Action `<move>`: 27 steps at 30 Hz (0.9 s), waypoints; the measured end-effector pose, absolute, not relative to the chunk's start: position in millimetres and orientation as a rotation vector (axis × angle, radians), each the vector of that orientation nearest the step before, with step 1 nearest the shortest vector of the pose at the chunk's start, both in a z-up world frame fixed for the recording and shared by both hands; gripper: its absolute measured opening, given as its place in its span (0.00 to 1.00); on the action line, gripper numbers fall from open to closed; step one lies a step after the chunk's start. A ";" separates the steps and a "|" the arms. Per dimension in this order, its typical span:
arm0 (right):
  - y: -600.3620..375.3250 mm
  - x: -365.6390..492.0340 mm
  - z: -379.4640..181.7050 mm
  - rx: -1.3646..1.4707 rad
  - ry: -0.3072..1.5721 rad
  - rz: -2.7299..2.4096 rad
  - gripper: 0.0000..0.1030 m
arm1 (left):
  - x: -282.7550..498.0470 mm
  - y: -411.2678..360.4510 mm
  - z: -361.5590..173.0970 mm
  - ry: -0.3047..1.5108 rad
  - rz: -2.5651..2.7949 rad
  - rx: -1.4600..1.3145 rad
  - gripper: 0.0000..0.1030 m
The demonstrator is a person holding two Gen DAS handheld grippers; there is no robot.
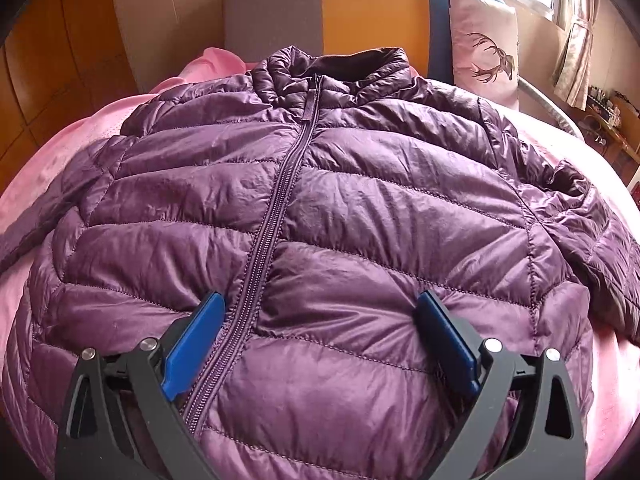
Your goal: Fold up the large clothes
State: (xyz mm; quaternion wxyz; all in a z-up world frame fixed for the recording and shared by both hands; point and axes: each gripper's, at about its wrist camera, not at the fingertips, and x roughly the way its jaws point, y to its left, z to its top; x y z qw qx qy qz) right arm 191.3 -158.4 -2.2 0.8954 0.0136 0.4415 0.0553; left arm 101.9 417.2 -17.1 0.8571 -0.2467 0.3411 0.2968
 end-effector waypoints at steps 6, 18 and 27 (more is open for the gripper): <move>-158.9 191.4 -2.6 0.020 0.916 0.115 0.93 | 93.1 406.5 -43.7 0.807 0.698 -0.433 0.06; -176.0 187.6 3.7 0.110 0.898 0.131 0.94 | 75.0 330.4 24.8 0.624 0.673 -0.320 0.82; -348.8 119.9 31.3 0.544 0.775 -0.070 0.81 | 131.2 154.6 25.2 0.646 0.162 -0.156 0.82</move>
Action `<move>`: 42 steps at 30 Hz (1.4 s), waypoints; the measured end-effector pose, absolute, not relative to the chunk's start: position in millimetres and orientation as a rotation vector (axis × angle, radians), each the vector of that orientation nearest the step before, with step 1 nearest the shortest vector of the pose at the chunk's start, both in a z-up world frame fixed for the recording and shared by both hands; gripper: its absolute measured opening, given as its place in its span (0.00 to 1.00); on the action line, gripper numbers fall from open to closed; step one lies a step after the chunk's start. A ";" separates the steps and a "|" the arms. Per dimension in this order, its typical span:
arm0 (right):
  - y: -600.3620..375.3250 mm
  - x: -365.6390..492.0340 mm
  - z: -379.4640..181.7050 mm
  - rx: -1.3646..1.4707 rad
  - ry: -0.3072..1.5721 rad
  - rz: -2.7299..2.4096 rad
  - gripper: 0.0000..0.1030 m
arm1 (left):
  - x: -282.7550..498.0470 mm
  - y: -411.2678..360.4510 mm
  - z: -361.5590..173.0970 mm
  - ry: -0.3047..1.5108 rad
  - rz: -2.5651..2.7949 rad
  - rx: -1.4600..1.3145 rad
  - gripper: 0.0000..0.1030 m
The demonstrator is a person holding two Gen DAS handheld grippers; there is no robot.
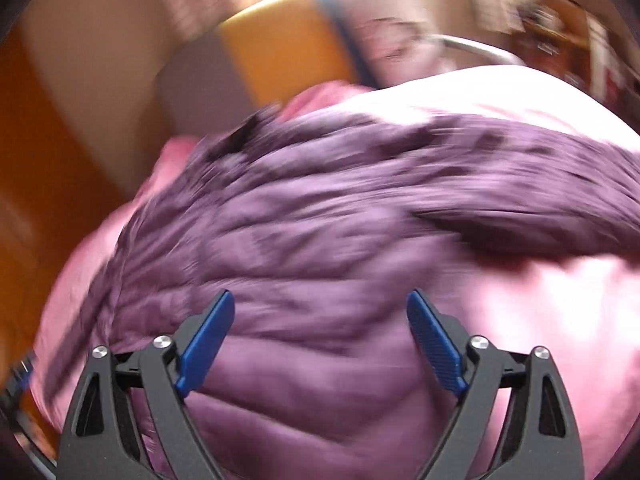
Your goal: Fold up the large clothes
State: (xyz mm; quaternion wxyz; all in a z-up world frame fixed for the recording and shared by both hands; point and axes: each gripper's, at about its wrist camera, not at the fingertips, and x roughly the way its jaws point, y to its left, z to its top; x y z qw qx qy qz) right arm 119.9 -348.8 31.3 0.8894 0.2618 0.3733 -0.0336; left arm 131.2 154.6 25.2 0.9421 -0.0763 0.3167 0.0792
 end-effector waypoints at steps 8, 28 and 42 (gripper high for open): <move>-557.3 17.6 5.6 1.027 0.610 -0.494 0.47 | 155.5 36.2 -5.9 0.708 -0.103 -0.031 0.82; -622.6 1.1 35.9 0.829 0.651 -0.720 0.04 | 162.2 24.4 -56.4 0.861 -0.138 -0.021 0.84; -371.2 153.3 146.7 0.330 0.641 -0.110 0.04 | 153.3 32.5 -43.9 0.848 -0.193 -0.089 0.96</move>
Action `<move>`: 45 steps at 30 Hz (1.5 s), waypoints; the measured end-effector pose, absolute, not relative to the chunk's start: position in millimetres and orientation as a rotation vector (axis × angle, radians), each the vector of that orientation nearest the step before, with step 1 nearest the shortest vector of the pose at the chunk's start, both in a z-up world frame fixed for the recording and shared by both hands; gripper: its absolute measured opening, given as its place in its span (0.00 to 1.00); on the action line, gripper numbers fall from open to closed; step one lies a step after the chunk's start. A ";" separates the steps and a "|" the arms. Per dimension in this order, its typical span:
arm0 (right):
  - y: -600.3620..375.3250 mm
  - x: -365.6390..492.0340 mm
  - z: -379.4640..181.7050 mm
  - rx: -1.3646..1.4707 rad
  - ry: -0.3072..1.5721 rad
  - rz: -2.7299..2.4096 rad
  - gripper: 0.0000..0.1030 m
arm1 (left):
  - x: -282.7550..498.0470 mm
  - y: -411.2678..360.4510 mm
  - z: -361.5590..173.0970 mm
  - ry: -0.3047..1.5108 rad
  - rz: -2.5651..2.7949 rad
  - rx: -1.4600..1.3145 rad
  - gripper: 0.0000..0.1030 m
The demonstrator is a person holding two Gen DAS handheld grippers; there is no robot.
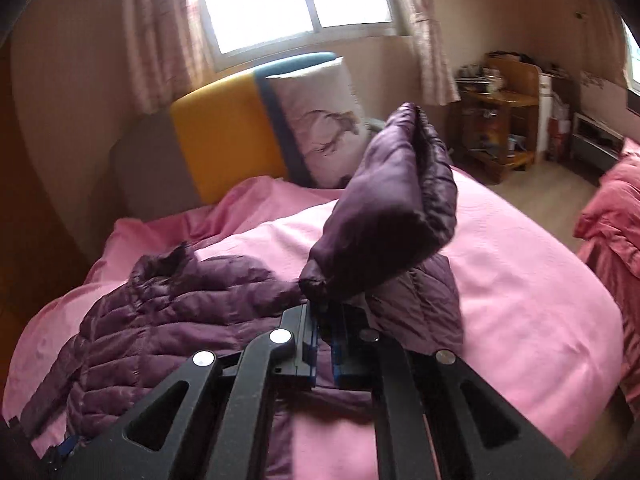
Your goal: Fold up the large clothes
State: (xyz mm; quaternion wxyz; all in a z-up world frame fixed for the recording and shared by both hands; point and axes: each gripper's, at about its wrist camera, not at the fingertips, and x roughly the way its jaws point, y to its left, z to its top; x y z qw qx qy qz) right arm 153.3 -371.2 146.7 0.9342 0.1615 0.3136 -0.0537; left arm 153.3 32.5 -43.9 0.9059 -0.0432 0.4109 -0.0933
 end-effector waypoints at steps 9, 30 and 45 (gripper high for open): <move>-200.7 228.3 97.2 0.185 0.816 0.196 0.04 | 158.1 51.1 -35.1 0.861 -0.266 -0.160 0.96; -277.1 157.8 58.6 0.646 0.773 0.344 0.93 | 264.2 42.3 -12.3 0.929 -0.375 -0.438 0.80; -385.9 165.5 7.5 1.118 0.623 0.203 0.98 | 327.4 18.2 -24.7 0.952 -0.285 -0.449 0.06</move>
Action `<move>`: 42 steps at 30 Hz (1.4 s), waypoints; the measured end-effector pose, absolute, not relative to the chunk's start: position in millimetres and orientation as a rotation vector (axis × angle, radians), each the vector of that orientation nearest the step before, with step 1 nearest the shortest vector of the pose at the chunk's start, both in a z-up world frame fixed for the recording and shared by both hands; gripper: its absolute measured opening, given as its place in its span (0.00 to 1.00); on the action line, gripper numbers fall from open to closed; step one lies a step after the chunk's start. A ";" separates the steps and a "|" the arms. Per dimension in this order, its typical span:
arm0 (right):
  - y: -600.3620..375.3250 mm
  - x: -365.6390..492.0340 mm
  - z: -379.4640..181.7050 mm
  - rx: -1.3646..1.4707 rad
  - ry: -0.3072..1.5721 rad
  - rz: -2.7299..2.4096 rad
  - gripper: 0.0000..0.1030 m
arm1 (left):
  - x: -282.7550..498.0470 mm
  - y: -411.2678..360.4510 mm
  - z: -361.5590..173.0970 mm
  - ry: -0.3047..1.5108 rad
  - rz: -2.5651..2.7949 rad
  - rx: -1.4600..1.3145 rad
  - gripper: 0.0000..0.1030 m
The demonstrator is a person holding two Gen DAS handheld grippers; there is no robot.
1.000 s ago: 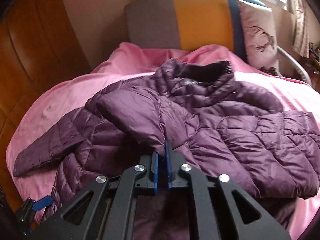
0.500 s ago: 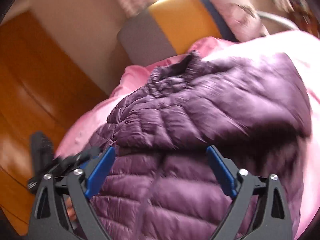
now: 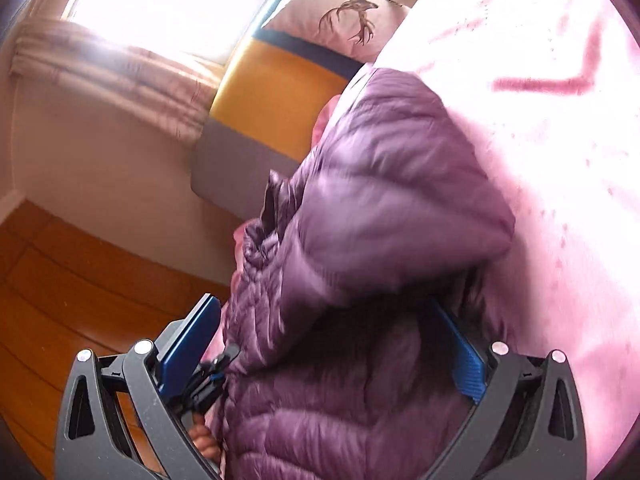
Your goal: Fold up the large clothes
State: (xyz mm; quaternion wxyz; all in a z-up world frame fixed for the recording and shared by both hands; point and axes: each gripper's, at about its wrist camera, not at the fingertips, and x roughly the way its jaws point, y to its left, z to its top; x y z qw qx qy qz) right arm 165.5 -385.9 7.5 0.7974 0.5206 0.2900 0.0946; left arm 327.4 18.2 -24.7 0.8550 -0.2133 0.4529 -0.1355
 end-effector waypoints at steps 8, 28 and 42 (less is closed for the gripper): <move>-411.2 173.9 9.6 1.259 0.523 0.188 0.98 | 323.5 59.0 -12.0 0.902 -0.180 -0.413 0.05; -324.6 251.3 43.6 0.341 0.850 -0.067 0.89 | 301.2 44.9 -22.6 0.867 -0.187 -0.254 0.05; -315.4 264.3 -8.2 0.208 0.927 -0.164 0.93 | 292.1 57.3 -33.9 0.879 -0.123 -0.296 0.25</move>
